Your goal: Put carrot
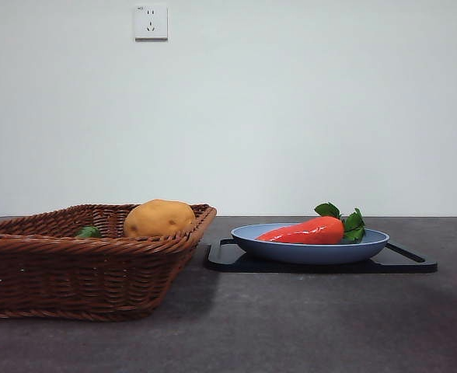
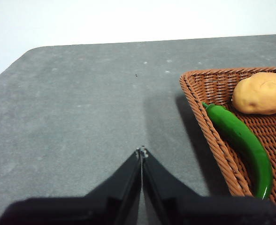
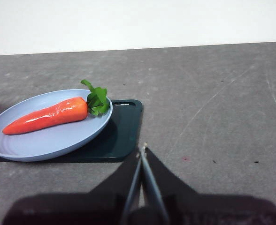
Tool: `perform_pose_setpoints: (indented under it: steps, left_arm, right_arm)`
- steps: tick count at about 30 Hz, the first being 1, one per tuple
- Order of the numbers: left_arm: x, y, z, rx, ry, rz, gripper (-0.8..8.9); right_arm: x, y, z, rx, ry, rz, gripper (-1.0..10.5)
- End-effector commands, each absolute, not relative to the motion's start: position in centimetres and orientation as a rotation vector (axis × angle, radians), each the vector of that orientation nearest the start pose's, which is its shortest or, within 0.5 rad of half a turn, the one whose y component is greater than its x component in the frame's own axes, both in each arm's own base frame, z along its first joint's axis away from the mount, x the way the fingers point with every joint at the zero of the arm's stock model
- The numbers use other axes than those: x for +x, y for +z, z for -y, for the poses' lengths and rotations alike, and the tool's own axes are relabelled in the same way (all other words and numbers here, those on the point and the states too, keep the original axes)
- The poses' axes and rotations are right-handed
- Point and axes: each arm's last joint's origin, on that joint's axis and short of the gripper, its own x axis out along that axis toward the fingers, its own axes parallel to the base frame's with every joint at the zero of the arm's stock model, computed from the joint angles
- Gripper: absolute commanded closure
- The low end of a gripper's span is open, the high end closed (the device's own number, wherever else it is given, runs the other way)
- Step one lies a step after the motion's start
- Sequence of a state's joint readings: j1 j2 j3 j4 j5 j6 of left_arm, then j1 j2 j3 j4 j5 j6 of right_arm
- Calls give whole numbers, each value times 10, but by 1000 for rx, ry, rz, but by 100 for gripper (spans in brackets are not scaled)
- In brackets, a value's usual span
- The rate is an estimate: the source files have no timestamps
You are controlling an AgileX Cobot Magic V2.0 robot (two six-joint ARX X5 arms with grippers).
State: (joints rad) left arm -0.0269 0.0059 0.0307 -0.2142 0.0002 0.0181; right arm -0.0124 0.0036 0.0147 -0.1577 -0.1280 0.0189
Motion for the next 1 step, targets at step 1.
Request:
perform_pose_setpoints:
  steps: [1]
  left_arm:
    - [95, 152, 2, 24, -29, -179, 805]
  right_arm:
    - [96, 150, -2, 39, 110, -158, 943]
